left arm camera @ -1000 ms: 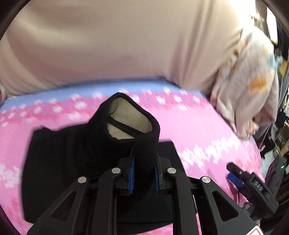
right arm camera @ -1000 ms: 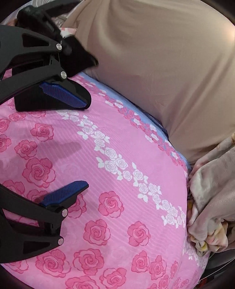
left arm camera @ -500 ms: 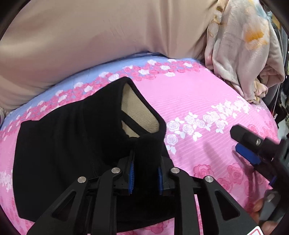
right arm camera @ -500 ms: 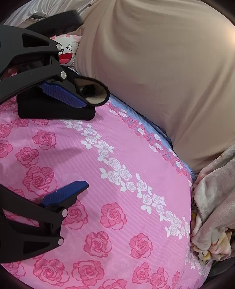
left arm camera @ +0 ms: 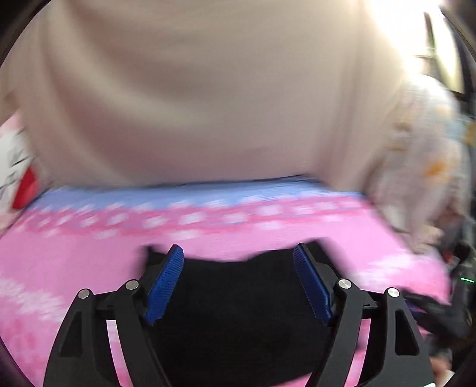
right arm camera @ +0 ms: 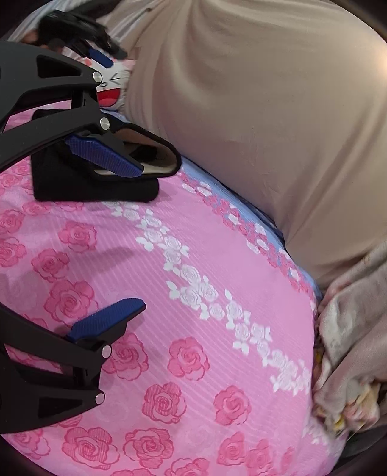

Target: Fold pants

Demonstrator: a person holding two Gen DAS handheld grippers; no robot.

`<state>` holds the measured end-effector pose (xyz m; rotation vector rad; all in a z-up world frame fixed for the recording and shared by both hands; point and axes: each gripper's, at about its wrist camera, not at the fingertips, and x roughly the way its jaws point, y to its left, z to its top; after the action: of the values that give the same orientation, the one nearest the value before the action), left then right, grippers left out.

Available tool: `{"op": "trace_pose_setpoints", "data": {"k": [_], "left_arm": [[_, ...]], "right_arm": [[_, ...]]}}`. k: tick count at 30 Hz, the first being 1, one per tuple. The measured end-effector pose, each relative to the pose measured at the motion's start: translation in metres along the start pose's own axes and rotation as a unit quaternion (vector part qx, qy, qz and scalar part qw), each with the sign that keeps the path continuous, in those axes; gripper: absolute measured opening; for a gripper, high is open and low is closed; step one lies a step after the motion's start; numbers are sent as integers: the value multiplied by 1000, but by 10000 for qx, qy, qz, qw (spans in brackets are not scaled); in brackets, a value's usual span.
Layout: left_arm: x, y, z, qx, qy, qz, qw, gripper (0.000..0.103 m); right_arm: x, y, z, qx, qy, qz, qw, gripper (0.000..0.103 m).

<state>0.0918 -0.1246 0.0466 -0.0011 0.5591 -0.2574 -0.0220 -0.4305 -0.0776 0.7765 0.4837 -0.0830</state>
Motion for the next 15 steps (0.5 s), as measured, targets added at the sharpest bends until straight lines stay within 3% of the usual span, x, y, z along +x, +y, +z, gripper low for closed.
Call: {"op": "trace_pose_setpoints", "data": {"k": [1, 3, 7, 10, 11, 13, 14, 15], "left_arm": [[14, 32, 2, -229, 235, 303, 9990, 74], [40, 76, 5, -599, 690, 567, 9942, 73], [80, 120, 8, -1029, 1197, 468, 9864, 73], [111, 120, 6, -967, 1595, 184, 9823, 73], [123, 118, 2, -861, 1767, 145, 9804, 73], [148, 121, -3, -604, 1975, 584, 9767, 72], [162, 126, -7, -603, 2043, 844, 9734, 69], [171, 134, -12, -640, 2104, 939, 9710, 69]], "right_arm": [[0, 14, 0, -219, 70, 81, 9997, 82], [4, 40, 0, -571, 205, 304, 9977, 82], [34, 102, -8, -1546, 651, 461, 9848, 90], [61, 127, -26, -2182, 794, -42, 9727, 90], [70, 130, -32, -2268, 884, -153, 9698, 83], [83, 132, -42, -2226, 1214, -313, 9668, 43], [80, 136, -44, -2157, 1260, -188, 9681, 29], [71, 144, -44, -1971, 1362, 325, 9703, 11]]}}
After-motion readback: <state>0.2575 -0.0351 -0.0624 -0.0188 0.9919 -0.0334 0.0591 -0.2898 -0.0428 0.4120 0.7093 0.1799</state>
